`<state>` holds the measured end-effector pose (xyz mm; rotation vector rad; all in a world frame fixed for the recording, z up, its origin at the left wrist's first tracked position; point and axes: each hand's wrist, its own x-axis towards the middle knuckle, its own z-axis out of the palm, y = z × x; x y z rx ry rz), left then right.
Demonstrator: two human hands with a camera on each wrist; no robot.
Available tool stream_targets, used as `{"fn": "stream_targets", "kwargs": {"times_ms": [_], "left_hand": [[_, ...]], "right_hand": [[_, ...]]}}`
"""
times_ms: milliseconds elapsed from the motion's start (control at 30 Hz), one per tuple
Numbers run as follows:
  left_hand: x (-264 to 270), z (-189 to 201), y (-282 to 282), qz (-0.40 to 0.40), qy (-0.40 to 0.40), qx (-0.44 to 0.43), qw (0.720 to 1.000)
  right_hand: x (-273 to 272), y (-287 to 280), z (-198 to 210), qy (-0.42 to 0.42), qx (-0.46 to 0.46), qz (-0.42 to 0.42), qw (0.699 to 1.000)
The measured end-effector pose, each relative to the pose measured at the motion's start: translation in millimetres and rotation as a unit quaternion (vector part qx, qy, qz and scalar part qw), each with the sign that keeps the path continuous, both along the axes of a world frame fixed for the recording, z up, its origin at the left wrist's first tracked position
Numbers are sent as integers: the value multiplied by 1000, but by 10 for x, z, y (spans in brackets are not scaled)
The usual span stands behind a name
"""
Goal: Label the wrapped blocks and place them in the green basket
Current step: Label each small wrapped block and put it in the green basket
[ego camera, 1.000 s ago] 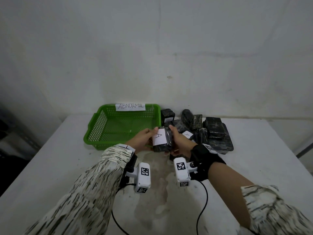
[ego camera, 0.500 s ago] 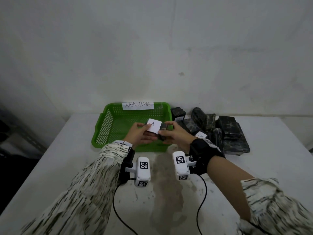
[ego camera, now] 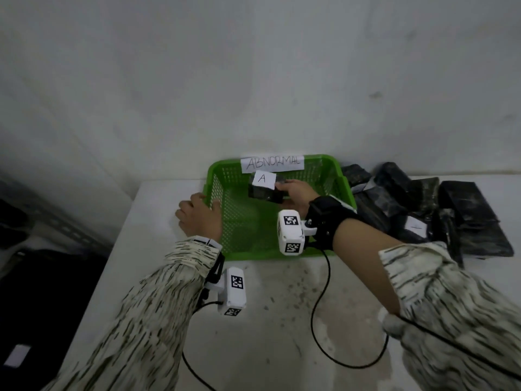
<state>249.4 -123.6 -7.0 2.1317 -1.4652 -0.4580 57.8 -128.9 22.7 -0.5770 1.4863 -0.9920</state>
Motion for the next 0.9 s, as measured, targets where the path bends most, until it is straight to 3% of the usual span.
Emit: {"fn": "stream_targets", "kwargs": {"times_ms": [167, 267, 367, 533, 700, 900], "left_hand": [[271, -341, -130, -46, 25, -4, 999], [360, -454, -167, -115, 109, -12, 987], [368, -447, -159, -124, 150, -12, 981], [356, -414, -136, -132, 150, -3, 980], [330, -376, -167, -133, 136, -1, 982], [273, -354, -265, -135, 108, 5, 985]], "right_hand": [[277, -415, -199, 54, 31, -17, 998], [381, -565, -263, 95, 44, -1, 995], [498, -650, -336, 120, 54, 25, 991], [708, -716, -405, 114, 40, 34, 992], [709, -770, -382, 106, 36, -12, 994], [534, -761, -280, 111, 42, 90, 989]]}}
